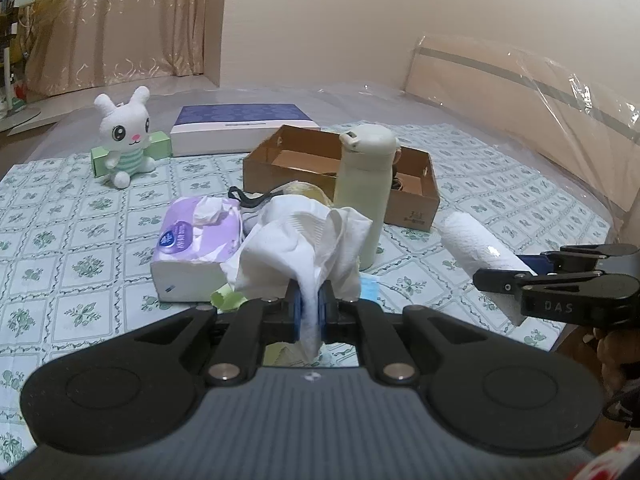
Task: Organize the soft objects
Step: 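Carry both items to the cardboard box and open the left tool to drop the white cloth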
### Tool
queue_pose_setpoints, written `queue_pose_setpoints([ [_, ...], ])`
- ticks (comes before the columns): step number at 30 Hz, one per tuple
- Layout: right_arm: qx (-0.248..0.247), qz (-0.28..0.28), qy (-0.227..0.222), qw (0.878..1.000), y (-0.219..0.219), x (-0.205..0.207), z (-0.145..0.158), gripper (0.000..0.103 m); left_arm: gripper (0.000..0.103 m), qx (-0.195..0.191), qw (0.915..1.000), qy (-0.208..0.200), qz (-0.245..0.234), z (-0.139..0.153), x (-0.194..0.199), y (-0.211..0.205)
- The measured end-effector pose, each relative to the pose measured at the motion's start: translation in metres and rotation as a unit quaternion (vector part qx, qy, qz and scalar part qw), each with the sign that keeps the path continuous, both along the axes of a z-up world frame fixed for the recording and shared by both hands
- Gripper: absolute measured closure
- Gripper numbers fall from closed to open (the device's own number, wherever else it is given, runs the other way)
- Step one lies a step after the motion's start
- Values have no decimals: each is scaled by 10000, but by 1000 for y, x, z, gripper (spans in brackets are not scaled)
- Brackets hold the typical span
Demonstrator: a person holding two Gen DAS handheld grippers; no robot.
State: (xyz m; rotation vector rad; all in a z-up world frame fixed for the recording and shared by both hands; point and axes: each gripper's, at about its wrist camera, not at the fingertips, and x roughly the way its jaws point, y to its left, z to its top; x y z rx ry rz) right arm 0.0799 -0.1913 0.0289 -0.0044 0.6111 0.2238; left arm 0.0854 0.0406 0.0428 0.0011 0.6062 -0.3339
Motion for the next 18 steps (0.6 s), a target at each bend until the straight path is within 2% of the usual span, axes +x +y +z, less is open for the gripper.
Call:
queue_pose_setpoints([
  [9,44,-238,34,9997,-25,4,-3,64,96,72,9999,98,-120,-4,13,-9],
  [18,-26,-535,55,9986,-55,16,-3,64,96,97,9995,165,-266,-10,42,-14],
])
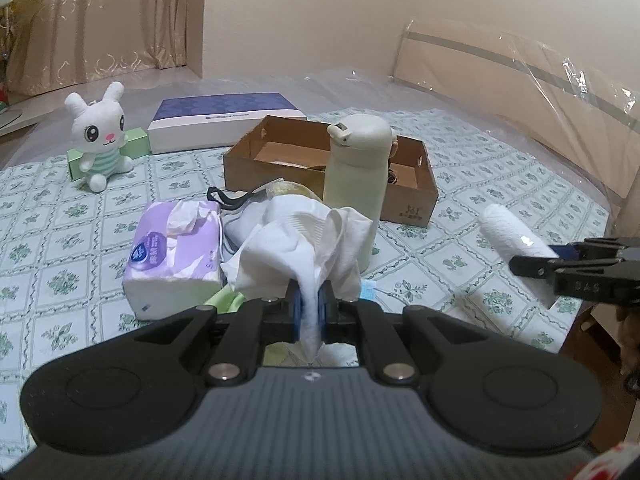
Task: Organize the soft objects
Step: 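Carry both items to the cardboard box and open the left tool to drop the white cloth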
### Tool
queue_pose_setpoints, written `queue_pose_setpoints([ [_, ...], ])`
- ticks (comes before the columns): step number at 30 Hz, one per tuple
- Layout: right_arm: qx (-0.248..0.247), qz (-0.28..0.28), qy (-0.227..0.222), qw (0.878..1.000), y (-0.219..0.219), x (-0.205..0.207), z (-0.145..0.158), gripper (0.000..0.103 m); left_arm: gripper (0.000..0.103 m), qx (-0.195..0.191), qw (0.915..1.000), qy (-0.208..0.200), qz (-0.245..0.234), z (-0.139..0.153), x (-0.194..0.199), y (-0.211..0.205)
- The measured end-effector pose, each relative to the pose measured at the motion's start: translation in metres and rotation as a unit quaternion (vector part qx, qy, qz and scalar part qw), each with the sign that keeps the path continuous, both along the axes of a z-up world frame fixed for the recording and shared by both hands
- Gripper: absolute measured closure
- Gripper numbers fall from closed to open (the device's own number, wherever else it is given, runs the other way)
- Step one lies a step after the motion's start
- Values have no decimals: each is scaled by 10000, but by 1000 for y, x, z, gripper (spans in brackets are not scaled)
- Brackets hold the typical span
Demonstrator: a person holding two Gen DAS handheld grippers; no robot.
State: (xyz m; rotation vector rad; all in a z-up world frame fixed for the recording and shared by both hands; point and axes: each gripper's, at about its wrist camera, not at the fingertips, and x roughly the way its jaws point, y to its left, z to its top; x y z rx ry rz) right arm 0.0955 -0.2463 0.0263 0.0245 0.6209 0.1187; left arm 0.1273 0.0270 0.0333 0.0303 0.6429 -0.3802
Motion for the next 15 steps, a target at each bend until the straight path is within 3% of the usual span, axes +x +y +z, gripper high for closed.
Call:
queue_pose_setpoints([
  [9,-35,-100,-36,9999,-35,42,12,64,96,-22,9999,-16,-169,9,51,6],
  [15,9,-54,-55,10000,-57,88,22,64,96,-13,9997,-83,-237,24,107,17],
])
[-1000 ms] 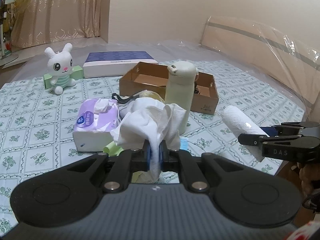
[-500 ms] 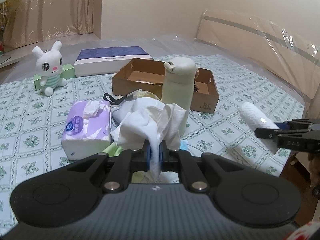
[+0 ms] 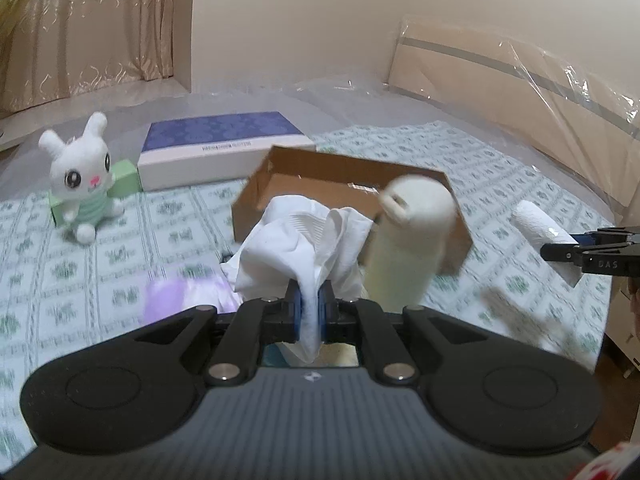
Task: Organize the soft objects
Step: 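Carry both items to the cardboard box and open the left tool to drop the white cloth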
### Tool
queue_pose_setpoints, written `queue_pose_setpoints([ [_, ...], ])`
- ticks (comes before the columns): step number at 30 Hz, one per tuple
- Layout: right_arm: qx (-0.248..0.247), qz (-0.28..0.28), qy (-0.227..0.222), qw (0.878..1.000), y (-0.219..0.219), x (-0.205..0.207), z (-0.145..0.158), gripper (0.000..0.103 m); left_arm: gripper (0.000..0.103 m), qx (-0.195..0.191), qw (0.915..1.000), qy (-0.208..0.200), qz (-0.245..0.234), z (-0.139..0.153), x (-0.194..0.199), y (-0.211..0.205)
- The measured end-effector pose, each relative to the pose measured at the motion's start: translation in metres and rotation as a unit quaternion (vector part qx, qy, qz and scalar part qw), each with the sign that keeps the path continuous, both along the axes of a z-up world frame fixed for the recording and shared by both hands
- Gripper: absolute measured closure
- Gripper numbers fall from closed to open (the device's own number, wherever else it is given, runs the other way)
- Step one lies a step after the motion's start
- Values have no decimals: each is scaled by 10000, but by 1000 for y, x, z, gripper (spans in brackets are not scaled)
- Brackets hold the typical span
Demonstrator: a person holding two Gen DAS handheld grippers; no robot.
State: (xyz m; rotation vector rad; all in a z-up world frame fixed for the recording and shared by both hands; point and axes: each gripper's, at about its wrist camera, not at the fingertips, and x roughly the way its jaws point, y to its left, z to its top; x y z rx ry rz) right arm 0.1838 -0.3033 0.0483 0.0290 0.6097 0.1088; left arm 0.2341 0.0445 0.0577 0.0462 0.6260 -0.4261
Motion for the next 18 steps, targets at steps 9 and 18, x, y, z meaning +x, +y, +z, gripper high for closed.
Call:
queue_pose_setpoints([
  [9,18,423,-94,9991,-7,83,11,64,96,51,9994,35,-330,10,95,-12],
  [18,9,678,-100,9976,0,151,7,64,96,172,9975,119,-680,-1,170,-58],
])
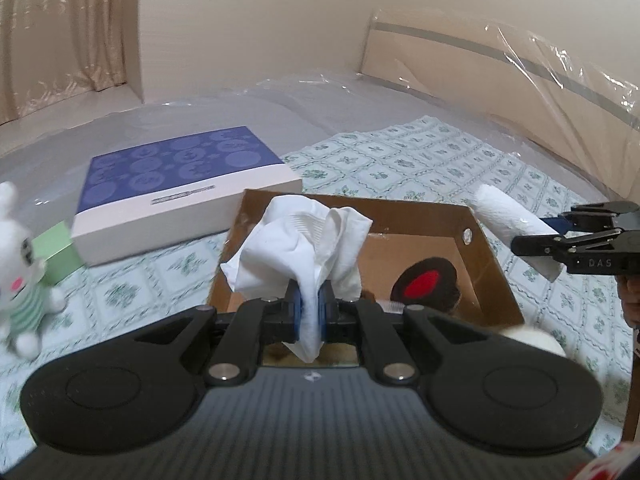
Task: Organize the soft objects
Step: 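Carry both items to the cardboard box and open the left tool to drop the white cloth, then lower the rolled towel into the box and open the right tool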
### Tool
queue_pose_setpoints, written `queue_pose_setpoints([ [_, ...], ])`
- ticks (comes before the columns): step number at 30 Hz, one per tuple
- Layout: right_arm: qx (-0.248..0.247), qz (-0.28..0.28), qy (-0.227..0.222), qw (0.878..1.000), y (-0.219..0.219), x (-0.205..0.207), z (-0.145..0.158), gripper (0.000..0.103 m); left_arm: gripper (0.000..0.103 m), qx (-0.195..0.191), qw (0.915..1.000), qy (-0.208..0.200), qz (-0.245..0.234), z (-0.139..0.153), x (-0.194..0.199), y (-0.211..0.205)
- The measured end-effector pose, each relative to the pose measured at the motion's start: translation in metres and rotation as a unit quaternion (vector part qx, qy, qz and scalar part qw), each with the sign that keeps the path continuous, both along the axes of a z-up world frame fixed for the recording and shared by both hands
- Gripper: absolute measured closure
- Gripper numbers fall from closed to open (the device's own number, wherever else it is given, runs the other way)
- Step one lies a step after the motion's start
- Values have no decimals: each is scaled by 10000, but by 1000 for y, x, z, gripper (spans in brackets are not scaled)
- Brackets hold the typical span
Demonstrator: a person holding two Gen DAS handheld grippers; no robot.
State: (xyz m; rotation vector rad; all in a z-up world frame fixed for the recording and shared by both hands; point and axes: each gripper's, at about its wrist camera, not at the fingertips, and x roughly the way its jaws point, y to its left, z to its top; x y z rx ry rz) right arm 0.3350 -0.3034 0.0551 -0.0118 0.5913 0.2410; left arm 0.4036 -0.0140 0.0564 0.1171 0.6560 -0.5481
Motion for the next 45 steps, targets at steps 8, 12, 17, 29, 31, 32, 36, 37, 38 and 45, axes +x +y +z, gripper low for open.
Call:
queue_pose_setpoints([
  [8,-52,20,49,10000,2,28,-9,64,64,255,9993,105,-241,-25,35,-46],
  [12,-13,7,105,9999,-1,33,-13,64,54,188,9996,134,-171,-31,39,-50],
  [17,26,-3,178,9998,-5,36,-18,64,54,257,9996,92,-124,-31,30,-43],
  [29,403,225,175,9988,-1,44,-19,35,54,104,9998,-23,141,-18,18,-21],
  [31,493,222,169,9984,-1,45,-19,31,54,65,9998,-21,195,-18,14,-17],
  [32,474,210,171,9985,-1,44,-18,31,54,48,9997,-17,223,-18,11,-15],
  [36,268,134,165,9994,2,35,-17,31,54,-39,9993,26,370,-20,-2,-7],
  [37,235,108,168,9995,2,32,-17,31,54,-71,9991,36,415,-20,-6,-4],
  [38,191,67,173,9996,2,29,-16,31,54,-95,9989,43,452,-20,-10,-2],
  [45,194,-43,151,9997,0,-6,-7,31,54,-247,9969,19,750,-14,-48,13],
])
